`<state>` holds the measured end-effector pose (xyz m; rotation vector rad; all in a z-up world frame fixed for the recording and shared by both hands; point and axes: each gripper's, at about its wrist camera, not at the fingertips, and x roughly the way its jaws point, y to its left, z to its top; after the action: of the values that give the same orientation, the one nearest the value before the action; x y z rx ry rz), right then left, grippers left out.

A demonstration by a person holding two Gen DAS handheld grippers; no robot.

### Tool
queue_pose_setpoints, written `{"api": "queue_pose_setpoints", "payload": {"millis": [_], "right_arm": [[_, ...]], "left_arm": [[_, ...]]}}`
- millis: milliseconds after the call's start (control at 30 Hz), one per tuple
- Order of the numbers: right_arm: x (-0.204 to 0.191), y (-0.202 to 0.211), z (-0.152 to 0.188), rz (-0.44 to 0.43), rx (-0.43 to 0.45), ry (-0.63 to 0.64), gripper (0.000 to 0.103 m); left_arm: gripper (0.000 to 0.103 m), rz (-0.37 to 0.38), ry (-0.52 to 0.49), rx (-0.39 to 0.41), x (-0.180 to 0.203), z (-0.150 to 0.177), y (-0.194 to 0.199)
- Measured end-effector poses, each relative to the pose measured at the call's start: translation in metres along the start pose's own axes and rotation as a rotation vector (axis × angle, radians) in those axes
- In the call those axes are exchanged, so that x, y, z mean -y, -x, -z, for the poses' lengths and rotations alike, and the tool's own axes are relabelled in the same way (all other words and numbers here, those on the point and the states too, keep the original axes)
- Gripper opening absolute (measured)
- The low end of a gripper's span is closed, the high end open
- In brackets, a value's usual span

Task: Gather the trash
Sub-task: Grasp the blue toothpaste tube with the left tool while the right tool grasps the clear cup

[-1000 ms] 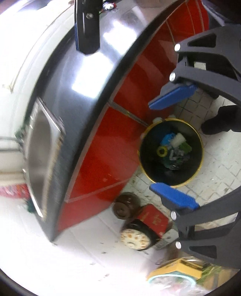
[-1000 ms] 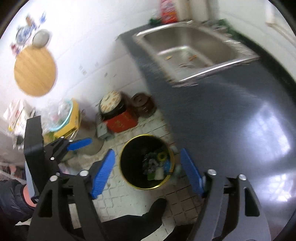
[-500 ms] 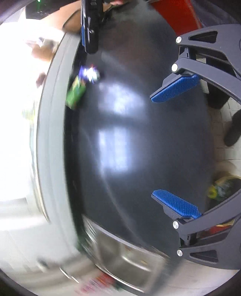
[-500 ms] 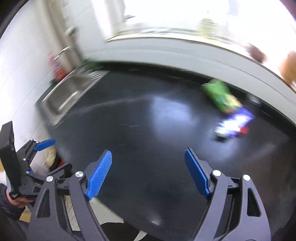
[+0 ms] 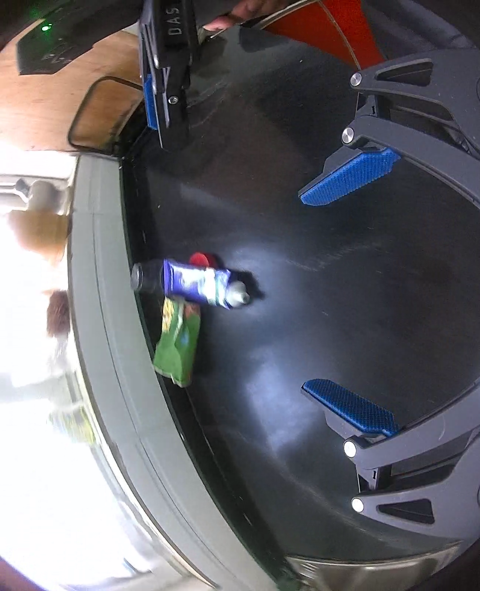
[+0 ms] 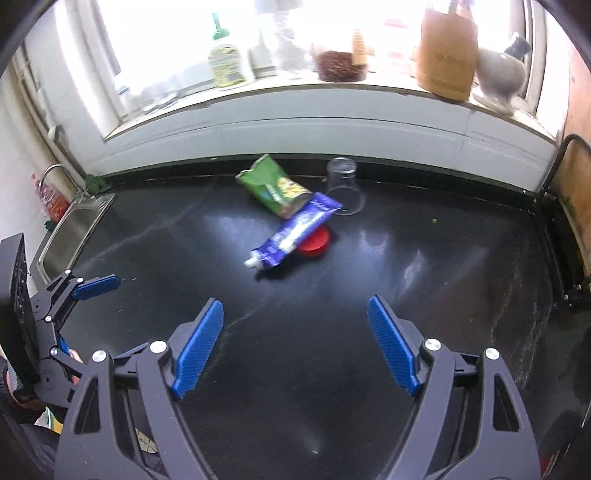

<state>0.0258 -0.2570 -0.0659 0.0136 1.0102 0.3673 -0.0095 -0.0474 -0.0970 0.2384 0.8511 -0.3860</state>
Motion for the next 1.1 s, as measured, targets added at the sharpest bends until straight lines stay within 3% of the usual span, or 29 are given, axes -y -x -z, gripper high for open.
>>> {"api": "queue_pose_setpoints", "payload": {"millis": [333,500,700,800,900,967,1033,1100], "right_arm": [[0.046,-0.078,-0.056,-0.017,-0.089,0.031,0.078],[0.059,-0.13,-0.095,-0.044,-0.122,0.048,0.078],[0.06,-0.192,-0.131,-0.068,-0.165,0.064,0.078],[0.059,-0.216,-0.139,-0.073,-0.191,0.085,0.078],[0.06,-0.224,-0.141,-0.081,-0.195,0.082,0.075],[0.06,-0.226,-0.141,-0.08,-0.196,0.085,0.073],[0.06,-0.228,-0.142,-0.075,-0.203,0.091,0.058],[0.057,-0.224,-0.141,-0.065,-0.196,0.097,0.054]], "left_arm": [[0.092,-0.012,-0.085,-0.075,0.006,-0.06,-0.107],[0.092,0.013,-0.083,-0.117,-0.001,-0.074,-0.155],[0.086,0.06,-0.078,-0.14,-0.003,-0.081,-0.183],[0.08,0.074,-0.085,-0.149,-0.001,-0.082,-0.19],[0.066,0.084,-0.087,-0.143,0.0,-0.081,-0.19],[0.049,0.084,-0.086,-0.137,0.003,-0.08,-0.19],[0.043,0.089,-0.074,-0.138,0.003,-0.08,-0.188],[0.042,0.09,-0.057,-0.145,0.002,-0.08,-0.186]]}}
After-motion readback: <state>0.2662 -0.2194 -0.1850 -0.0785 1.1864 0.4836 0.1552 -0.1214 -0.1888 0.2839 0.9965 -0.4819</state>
